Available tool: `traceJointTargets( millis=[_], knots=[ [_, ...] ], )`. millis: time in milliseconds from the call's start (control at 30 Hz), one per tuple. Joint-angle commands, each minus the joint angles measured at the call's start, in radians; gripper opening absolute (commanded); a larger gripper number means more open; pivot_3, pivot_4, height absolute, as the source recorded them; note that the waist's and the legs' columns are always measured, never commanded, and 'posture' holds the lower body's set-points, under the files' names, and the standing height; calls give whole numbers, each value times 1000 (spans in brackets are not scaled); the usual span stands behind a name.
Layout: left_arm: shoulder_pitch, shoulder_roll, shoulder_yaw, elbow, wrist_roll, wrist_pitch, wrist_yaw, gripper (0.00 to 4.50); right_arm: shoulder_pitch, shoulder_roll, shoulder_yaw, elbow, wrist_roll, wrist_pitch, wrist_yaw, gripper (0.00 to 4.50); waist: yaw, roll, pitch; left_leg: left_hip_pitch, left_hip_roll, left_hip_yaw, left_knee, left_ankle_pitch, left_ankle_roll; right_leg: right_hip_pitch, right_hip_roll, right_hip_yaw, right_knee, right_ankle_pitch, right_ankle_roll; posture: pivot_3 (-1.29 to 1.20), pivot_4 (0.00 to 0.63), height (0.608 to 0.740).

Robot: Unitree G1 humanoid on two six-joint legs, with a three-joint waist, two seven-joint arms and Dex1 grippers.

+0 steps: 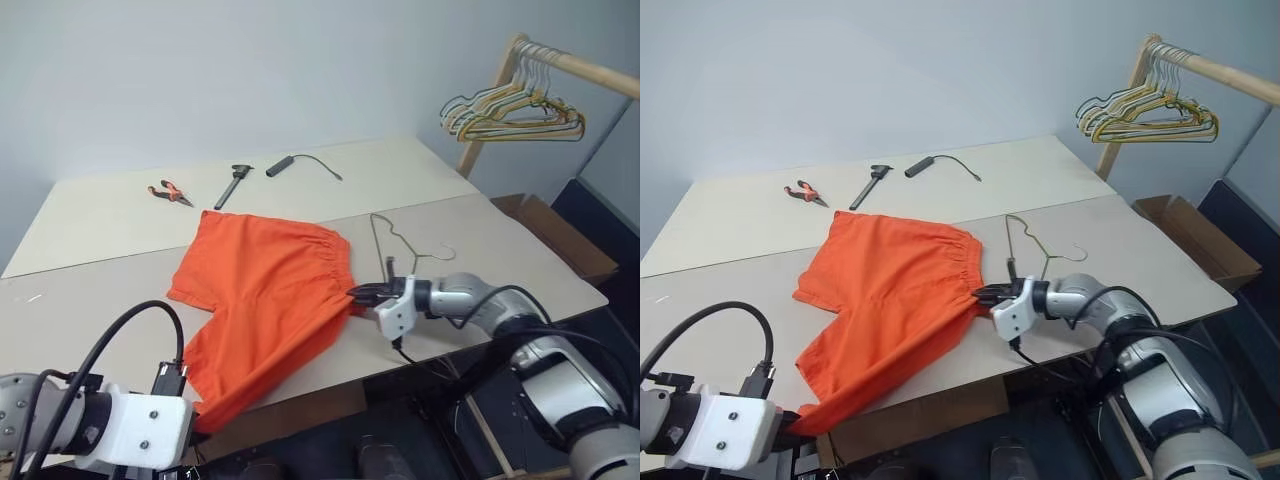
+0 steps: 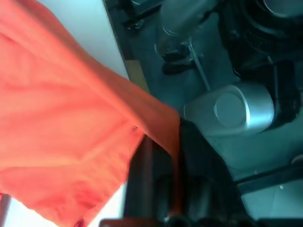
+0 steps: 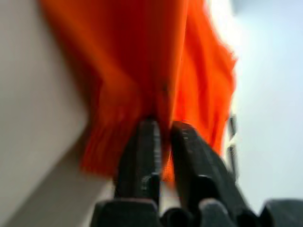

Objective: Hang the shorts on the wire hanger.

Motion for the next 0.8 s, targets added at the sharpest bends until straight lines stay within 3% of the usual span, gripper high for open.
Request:
traceJointTargets(
  millis=[33, 200, 267, 300, 433, 533, 667, 800],
  knots=[
    [-46, 19, 7, 50, -43, -47, -48, 1956, 79, -93, -24, -252, 177, 68, 153, 2152, 0, -1, 3, 0, 0, 0, 0, 0, 0, 0, 0, 0, 0, -1, 1, -74, 54, 740],
    [-227, 50, 10, 179, -157, -45, -76, 3604, 250, -244, -118, -592, 390, 340, 282, 3925, 3, -1, 7, 2, 4, 3, 0, -1, 1, 0, 2, 1, 1, -7, 7, -91, 55, 740],
    [-341, 45, -22, 224, -218, -6, -28, 4165, 317, -268, -192, -696, 484, 534, 285, 4489, 8, -2, 8, 2, 5, 4, 0, -2, 1, 0, 3, 2, 1, -7, 7, -95, 55, 740],
    [-410, 34, -51, 247, -246, 18, 11, 4470, 345, -270, -235, -740, 516, 658, 268, 4500, 10, -3, 9, 2, 5, 4, 0, -2, 0, 0, 3, 1, 1, -7, 7, -96, 55, 740],
    [-635, -50, -168, 297, -324, 121, 173, 4492, 378, -231, -331, -833, 489, 1084, 175, 4500, 23, -4, 9, 2, 5, 4, 1, -3, 0, 0, 3, 1, 1, -4, 14, -96, 54, 740],
    [-754, -101, -242, 317, -388, 195, 227, 4492, 313, -147, -314, -860, 432, 1542, 101, 4500, 21, -6, 9, 0, 6, 4, 1, -3, -1, -2, 4, 1, 1, -3, 14, -123, 38, 740],
    [-852, -165, -339, 339, -371, 221, 296, 4492, 221, 5, -286, -819, 439, 1848, 62, 4500, 12, -5, 8, -5, 7, 4, 2, -4, -2, -6, 6, 2, 1, 1, 7, -128, 31, 740],
    [-886, -190, -383, 351, -360, 220, 312, 4492, 128, 139, -286, -685, 426, 1951, -2, 4500, 5, -5, 8, -16, 7, 4, 4, -4, -2, -18, 8, 3, 1, 4, 3, -129, 25, 740]
  ],
)
